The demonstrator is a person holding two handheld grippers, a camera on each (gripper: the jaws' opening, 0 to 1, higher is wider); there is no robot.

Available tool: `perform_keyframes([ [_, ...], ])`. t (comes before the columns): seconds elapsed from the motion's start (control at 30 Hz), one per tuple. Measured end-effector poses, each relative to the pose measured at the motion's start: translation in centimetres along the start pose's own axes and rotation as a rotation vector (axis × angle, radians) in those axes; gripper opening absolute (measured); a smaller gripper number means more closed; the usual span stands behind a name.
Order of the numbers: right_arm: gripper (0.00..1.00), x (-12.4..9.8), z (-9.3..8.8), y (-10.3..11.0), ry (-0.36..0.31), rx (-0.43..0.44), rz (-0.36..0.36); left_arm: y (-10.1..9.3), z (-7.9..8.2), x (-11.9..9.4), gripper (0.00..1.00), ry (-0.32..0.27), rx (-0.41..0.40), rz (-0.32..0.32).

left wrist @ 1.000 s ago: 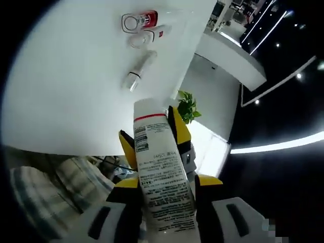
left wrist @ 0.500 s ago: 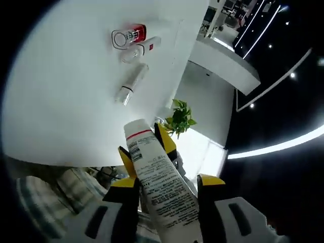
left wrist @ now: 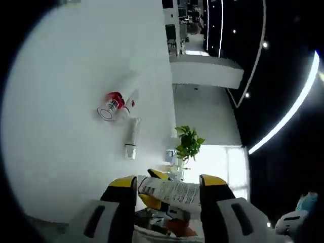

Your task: Arrange the skincare products in the storage area until every visible bottle or jar stands upright without overlapping.

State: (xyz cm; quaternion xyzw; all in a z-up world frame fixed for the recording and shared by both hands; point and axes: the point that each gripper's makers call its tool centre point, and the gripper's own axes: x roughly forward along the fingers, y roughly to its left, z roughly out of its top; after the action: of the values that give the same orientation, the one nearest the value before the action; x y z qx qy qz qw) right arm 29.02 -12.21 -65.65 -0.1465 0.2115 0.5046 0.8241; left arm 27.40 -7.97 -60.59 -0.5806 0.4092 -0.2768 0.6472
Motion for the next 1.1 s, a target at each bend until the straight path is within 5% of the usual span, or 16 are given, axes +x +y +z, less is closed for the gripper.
perform_keyframes([
  [0.2,0.28,0.5,-0.8,-0.6,0.033,0.173,-0.013,1.8,0.0,0.0,0.62,0.004,0.312,0.123],
  [0.27,0.28,0.8,-1.1,-0.7,0.046,0.251,-0.012,2.1,-0.3,0.3,0.61,0.016,0.359,0.137],
  [0.5,0.28,1.8,-1.5,-0.4,0.093,0.325,-0.01,2.4,-0.7,1.3,0.58,0.07,0.574,0.225],
  [0.7,0.28,2.5,-1.6,0.6,0.129,0.341,0.001,1.3,0.5,2.2,0.51,0.032,0.792,0.28],
  [0.83,0.28,2.6,-1.0,1.2,0.137,0.338,0.017,0.5,0.8,2.8,0.34,0.023,0.821,0.268],
  [1.1,0.29,2.9,0.5,2.6,0.143,0.314,0.054,0.3,1.4,3.6,0.22,0.001,0.894,0.28],
])
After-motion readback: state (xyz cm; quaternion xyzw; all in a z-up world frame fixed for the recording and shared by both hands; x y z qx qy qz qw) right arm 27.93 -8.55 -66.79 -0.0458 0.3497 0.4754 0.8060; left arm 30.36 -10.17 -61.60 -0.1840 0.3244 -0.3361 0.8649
